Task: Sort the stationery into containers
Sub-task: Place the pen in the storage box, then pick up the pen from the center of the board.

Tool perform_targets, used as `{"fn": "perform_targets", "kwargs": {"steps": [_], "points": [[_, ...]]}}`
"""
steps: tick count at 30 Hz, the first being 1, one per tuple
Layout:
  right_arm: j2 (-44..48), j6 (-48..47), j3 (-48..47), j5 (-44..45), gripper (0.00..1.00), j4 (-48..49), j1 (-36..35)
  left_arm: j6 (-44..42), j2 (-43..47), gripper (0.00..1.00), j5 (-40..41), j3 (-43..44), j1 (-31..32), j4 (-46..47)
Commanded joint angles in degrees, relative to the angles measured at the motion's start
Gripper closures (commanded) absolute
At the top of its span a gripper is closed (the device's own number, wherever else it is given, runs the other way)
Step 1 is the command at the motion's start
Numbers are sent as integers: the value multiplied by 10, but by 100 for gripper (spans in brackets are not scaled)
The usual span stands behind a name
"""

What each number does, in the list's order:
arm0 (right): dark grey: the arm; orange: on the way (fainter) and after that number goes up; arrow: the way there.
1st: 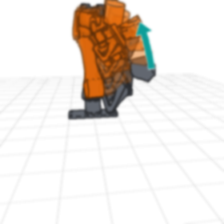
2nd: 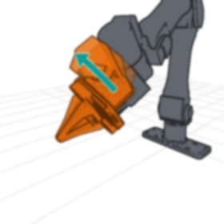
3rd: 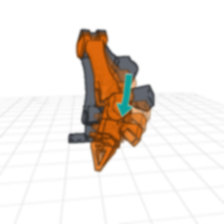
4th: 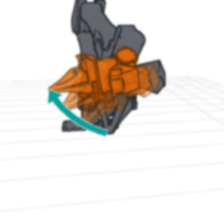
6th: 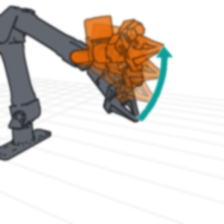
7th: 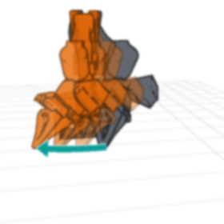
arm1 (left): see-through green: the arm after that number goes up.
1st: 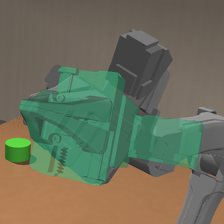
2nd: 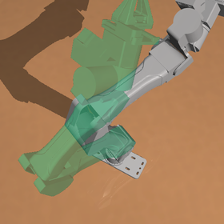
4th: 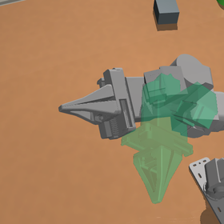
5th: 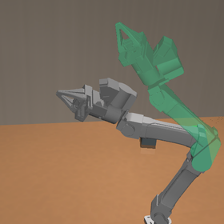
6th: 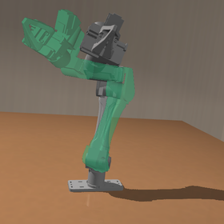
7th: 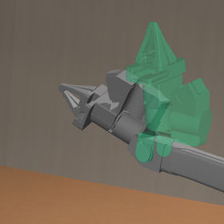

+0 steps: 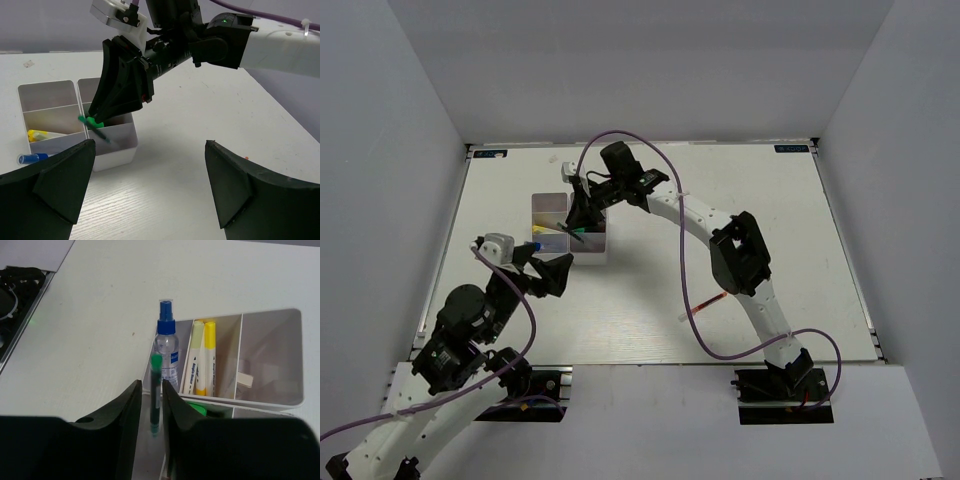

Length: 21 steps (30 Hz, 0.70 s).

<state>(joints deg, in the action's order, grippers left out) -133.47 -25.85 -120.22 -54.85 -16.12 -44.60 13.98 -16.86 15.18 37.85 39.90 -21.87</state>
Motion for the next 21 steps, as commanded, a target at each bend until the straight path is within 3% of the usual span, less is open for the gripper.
{"fn": "perform_targets", "kwargs": {"steps": [1,5,9,14,16,19,21], "points": [[-1,-14,-17,-6,69,11,1,-5,-17,0,-18,-5,-3,4],[3,-18,-9,-10,62,7,2,-5,-22,0,-24,-5,-3,4],[20,-26,-12,-15,62,-22,2,-11,-28,0,-45,-5,-3,15],[89,14,16,77,71,-25,23,-21,-71,8,-122,-5,-3,52],[132,43,62,140,77,-1,52,-26,-111,22,-153,6,-3,64],[190,142,120,236,100,19,100,-26,-190,49,-213,23,-3,92],[219,190,157,296,100,14,142,-26,-270,65,-260,46,3,110]]}}
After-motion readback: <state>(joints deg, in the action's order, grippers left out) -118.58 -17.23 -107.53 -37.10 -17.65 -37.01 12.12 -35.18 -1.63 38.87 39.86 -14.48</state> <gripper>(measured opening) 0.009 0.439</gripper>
